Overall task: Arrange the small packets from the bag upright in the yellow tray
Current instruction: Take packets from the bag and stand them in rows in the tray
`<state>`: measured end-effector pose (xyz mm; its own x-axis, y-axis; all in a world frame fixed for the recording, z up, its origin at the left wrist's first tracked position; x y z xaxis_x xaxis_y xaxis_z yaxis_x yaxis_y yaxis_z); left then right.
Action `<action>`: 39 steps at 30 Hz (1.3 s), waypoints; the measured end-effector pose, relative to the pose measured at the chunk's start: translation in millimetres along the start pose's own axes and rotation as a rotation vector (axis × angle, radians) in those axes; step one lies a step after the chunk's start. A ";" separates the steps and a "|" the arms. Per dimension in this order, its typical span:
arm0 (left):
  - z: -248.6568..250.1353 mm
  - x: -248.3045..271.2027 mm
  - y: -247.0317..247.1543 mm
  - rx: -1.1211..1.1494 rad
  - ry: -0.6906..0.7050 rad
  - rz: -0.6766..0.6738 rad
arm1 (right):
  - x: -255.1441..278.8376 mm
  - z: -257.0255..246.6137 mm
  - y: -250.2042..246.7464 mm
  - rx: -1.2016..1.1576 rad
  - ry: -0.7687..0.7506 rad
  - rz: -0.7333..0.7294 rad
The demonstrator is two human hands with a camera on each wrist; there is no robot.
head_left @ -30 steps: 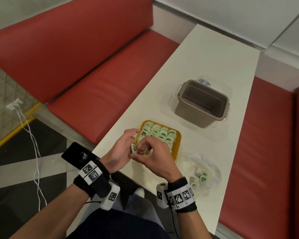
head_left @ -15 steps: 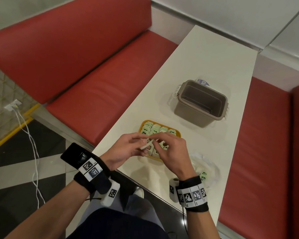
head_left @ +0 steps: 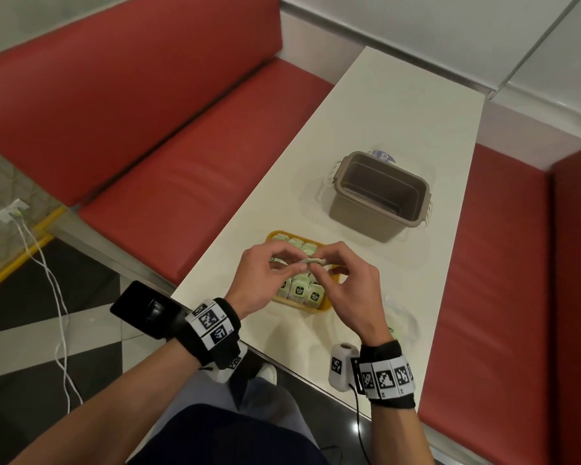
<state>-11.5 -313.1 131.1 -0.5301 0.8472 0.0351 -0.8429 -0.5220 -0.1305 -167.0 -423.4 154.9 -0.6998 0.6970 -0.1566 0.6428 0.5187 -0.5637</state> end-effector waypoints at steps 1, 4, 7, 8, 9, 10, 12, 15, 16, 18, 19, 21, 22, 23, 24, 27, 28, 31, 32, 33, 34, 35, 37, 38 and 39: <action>-1.6 -1.2 3.4 -0.009 0.007 -0.007 | 0.7 5.4 -1.1 0.031 0.017 -0.005; -16.5 -0.4 10.3 -0.147 0.036 -0.017 | 3.3 32.5 -0.6 0.221 0.072 -0.016; -42.9 6.6 16.1 -0.376 0.057 -0.090 | 7.5 63.5 7.0 0.367 0.176 -0.062; -52.7 10.9 19.3 -0.451 0.047 -0.141 | 8.8 71.1 11.3 0.413 0.193 -0.086; -62.1 15.6 22.5 -0.531 0.041 -0.195 | 9.6 76.5 16.6 0.459 0.204 -0.115; -70.8 20.6 25.9 -0.607 0.043 -0.242 | 10.3 80.6 22.0 0.513 0.211 -0.149; -85.1 29.3 31.4 -0.715 0.079 -0.286 | 12.7 85.4 33.2 0.629 0.214 -0.220; -94.5 32.4 35.3 -0.783 0.136 -0.261 | 16.5 92.4 48.5 0.723 0.243 -0.307; -96.1 31.4 36.4 -0.800 0.153 -0.250 | 17.3 94.6 53.0 0.747 0.246 -0.330; -98.2 29.5 38.5 -0.836 0.181 -0.241 | 17.5 95.4 58.7 0.805 0.250 -0.360; -98.9 28.7 39.4 -0.849 0.188 -0.237 | 16.6 93.9 58.5 0.823 0.252 -0.359; -99.0 27.8 40.8 -0.871 0.195 -0.237 | 13.4 89.3 52.7 0.832 0.261 -0.320; -98.7 27.7 41.7 -0.882 0.194 -0.242 | 11.4 87.0 48.0 0.834 0.262 -0.284; -97.3 27.7 43.1 -0.886 0.192 -0.253 | 9.0 85.1 43.1 0.845 0.257 -0.241; -96.0 27.8 45.5 -0.884 0.188 -0.271 | 6.6 84.5 38.9 0.863 0.253 -0.198; -91.4 26.9 57.8 -0.880 0.177 -0.344 | -2.4 89.5 33.7 0.940 0.291 -0.117; -90.8 25.9 63.1 -0.891 0.174 -0.368 | -5.4 93.1 35.5 0.964 0.313 -0.131; -93.0 22.8 77.7 -0.974 0.158 -0.446 | -11.8 103.1 45.6 0.983 0.361 -0.240; -93.9 21.8 81.0 -1.003 0.154 -0.464 | -13.0 105.9 48.5 0.980 0.370 -0.266; -94.4 21.3 83.0 -1.025 0.148 -0.477 | -13.1 107.8 50.2 0.975 0.381 -0.278; -94.6 20.8 84.7 -1.042 0.144 -0.486 | -12.9 110.2 51.2 0.970 0.389 -0.278; -94.6 20.4 85.7 -1.055 0.143 -0.491 | -12.2 112.0 51.1 0.958 0.396 -0.264; -94.5 19.7 86.3 -1.069 0.146 -0.496 | -10.4 113.0 49.7 0.925 0.405 -0.214; -94.5 19.5 86.6 -1.069 0.148 -0.498 | -9.3 113.2 49.0 0.916 0.404 -0.188; -95.0 19.3 87.2 -1.071 0.150 -0.502 | -8.4 113.3 49.0 0.917 0.401 -0.181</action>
<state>-86.4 -332.9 26.3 -0.0873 0.9735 0.2115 -0.4093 0.1585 -0.8985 -164.9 -459.9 36.7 -0.4982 0.8480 0.1808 -0.0671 0.1702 -0.9831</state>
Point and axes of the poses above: each hand's wrist, its own x-axis away from the middle knuckle, its own y-axis out of the palm, z = x × y, the point moved 4 cm from there along -x, towards the middle knuckle, and after that the axes turned 4 degrees about x, right-handed, at the moved point
